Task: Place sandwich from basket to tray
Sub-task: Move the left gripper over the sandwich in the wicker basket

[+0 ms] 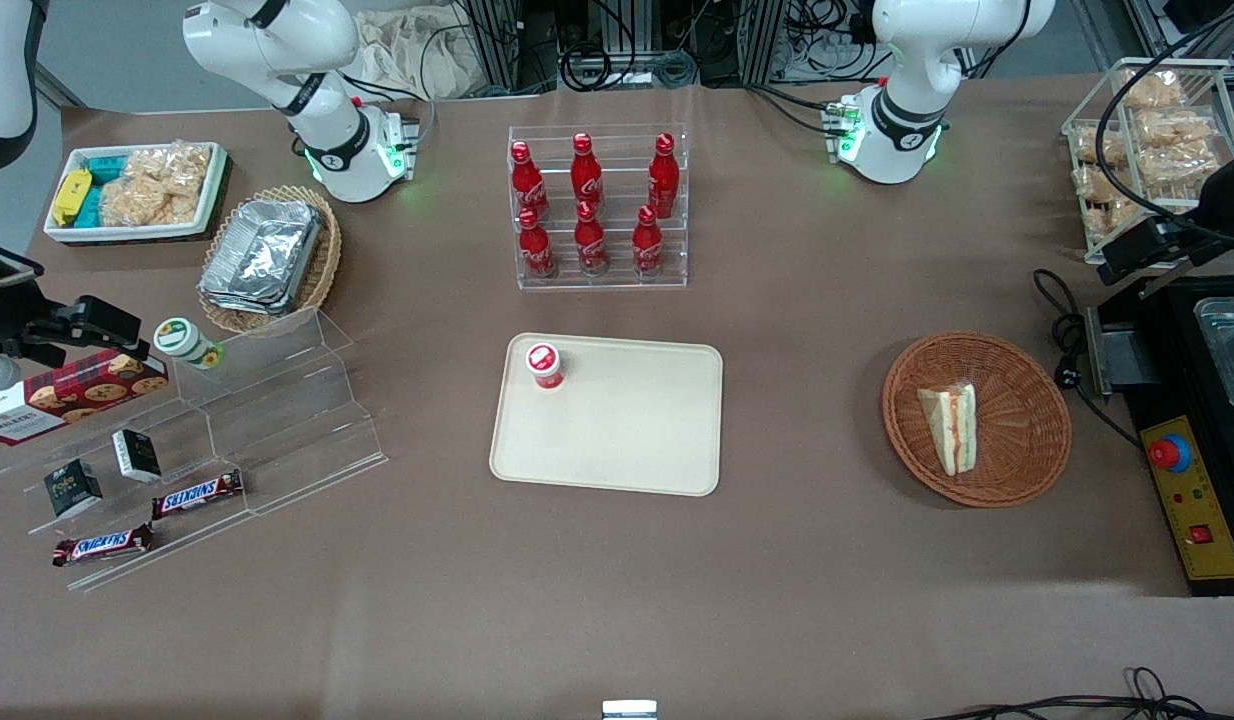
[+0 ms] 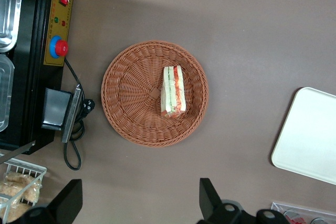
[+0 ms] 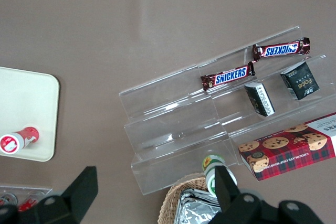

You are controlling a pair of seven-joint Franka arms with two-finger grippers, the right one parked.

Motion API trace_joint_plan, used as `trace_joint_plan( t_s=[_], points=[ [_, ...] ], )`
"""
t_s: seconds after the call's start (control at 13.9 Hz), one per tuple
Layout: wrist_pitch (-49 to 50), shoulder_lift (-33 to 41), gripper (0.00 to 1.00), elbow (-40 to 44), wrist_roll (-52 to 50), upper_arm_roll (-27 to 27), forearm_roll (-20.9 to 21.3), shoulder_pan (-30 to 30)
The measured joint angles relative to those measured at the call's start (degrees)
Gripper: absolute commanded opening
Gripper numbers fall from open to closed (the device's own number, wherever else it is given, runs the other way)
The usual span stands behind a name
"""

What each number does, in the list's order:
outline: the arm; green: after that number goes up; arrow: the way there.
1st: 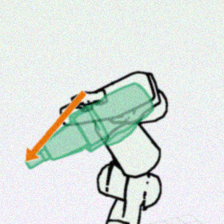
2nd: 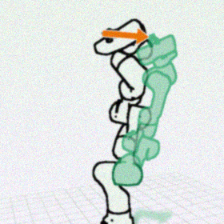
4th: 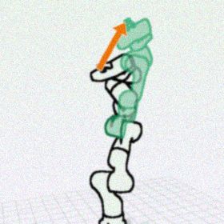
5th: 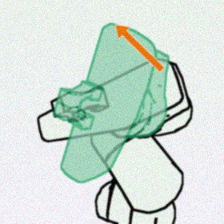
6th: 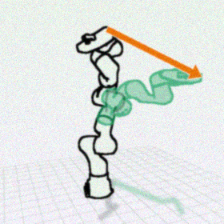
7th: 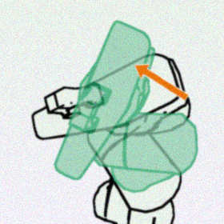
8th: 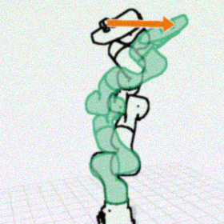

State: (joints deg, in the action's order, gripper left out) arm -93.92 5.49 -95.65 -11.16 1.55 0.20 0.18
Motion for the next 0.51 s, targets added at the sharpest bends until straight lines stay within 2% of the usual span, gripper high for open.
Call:
trace_joint_plan(
  t_s=[0.51],
  points=[
    [1.67,-0.86,1.0,-0.22,-5.01,-2.62,0.14,-0.1]
  ],
)
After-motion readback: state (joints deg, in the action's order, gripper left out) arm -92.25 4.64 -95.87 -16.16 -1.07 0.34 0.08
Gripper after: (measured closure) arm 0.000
